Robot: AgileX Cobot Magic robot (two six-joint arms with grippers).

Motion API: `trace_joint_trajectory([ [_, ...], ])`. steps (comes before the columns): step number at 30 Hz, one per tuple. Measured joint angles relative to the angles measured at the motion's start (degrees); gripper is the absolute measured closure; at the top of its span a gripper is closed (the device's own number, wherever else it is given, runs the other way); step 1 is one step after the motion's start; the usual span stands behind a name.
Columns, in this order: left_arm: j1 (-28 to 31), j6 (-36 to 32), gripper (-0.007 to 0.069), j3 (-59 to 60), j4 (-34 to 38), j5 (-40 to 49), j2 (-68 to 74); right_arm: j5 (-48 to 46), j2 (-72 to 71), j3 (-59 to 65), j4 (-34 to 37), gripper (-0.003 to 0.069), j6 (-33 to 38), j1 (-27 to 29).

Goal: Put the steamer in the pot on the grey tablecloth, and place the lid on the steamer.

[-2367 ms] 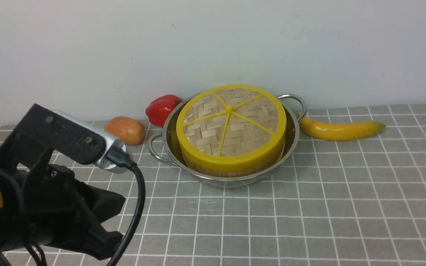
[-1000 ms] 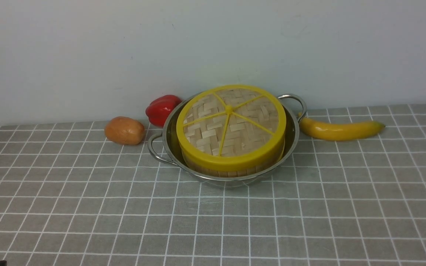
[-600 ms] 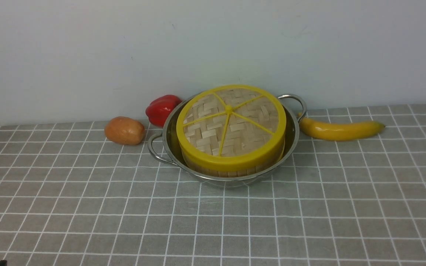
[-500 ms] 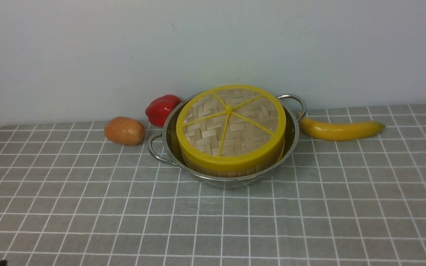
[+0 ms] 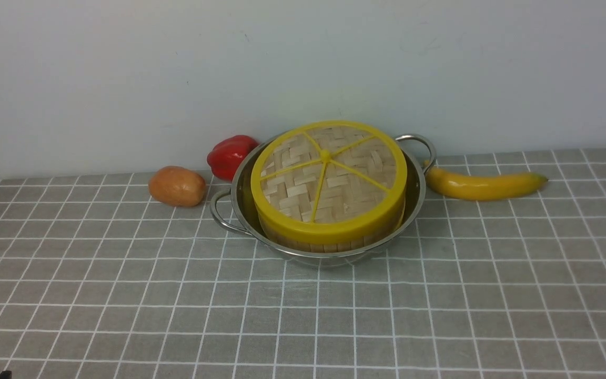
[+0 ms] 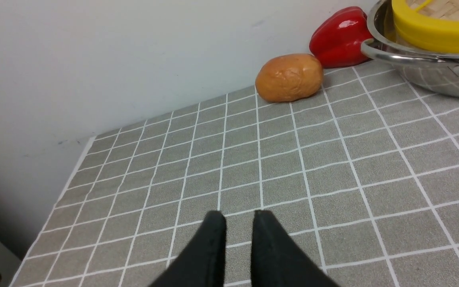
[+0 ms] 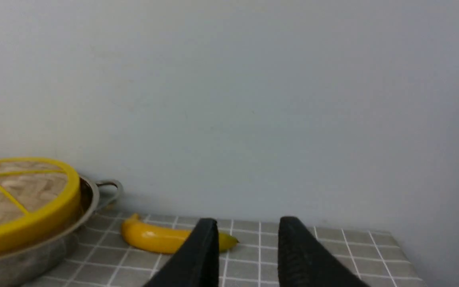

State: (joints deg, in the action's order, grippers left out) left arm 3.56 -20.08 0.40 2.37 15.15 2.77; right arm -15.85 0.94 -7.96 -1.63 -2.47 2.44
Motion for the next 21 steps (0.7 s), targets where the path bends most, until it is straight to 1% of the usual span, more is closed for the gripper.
trace_joint_trajectory([
  [6,0.0,0.0,0.0521,0.0,0.0,0.0,0.0,1.0,-0.6,7.9,0.0,0.0419,-2.0,2.9],
  [10,0.0,0.0,0.0518,0.0,0.0,0.0,0.0,1.2,-0.6,8.4,0.0,0.0419,-3.6,3.0],
  [21,0.0,0.0,0.0496,0.0,0.0,0.0,0.0,0.9,-0.7,8.4,0.0,0.0419,-4.6,3.0],
])
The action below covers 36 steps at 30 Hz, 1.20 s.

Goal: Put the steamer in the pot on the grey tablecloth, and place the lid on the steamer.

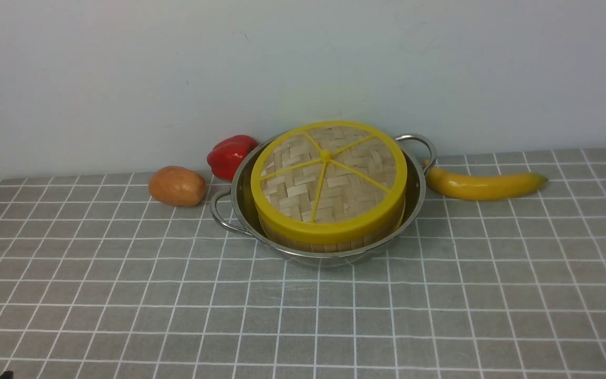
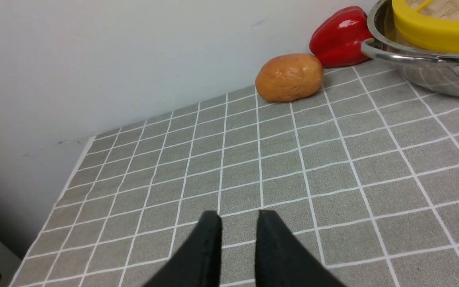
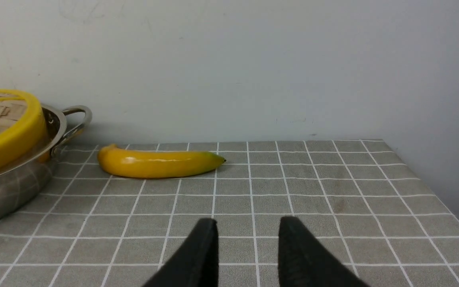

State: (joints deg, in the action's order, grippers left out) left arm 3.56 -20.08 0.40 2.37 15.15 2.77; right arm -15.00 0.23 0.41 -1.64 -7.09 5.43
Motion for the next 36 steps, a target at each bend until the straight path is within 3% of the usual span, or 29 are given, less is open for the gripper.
trace_joint_trajectory([
  [36,0.0,0.0,0.0433,0.0,0.0,0.0,0.0,0.0,0.0,0.0,0.0,0.0419,-1.2,0.0],
])
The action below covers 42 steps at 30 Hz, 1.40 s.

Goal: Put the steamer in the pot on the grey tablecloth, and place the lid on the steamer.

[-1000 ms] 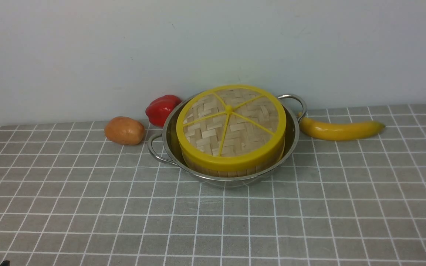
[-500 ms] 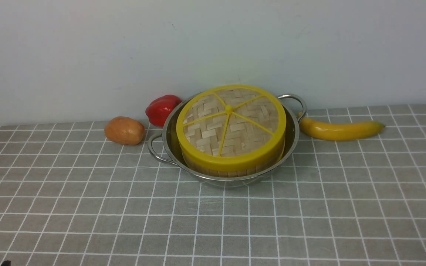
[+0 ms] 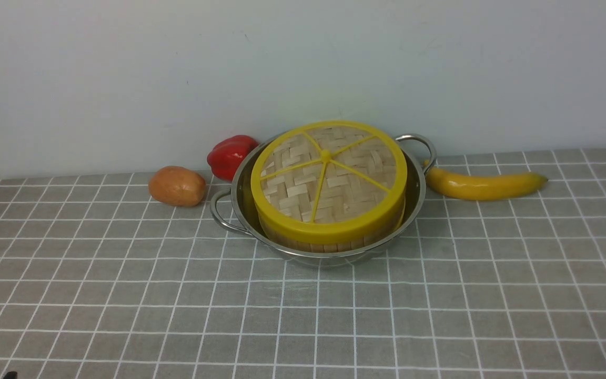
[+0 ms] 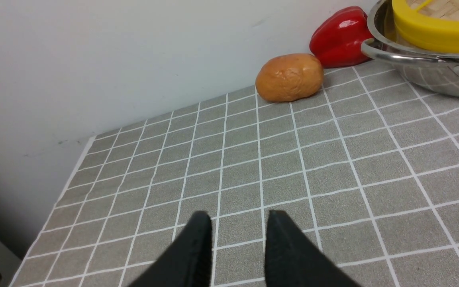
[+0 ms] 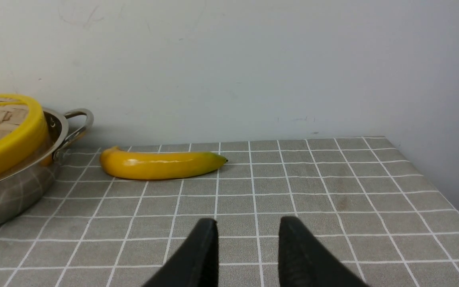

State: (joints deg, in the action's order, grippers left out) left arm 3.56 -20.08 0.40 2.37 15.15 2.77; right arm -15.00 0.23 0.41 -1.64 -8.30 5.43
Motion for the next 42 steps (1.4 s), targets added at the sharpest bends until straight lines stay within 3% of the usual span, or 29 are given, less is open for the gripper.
trace_joint_trajectory([
  [42,0.0,0.0,0.0382,0.0,0.0,0.0,0.0,-0.1,0.0,0.1,0.0,0.0419,-0.3,0.0],
])
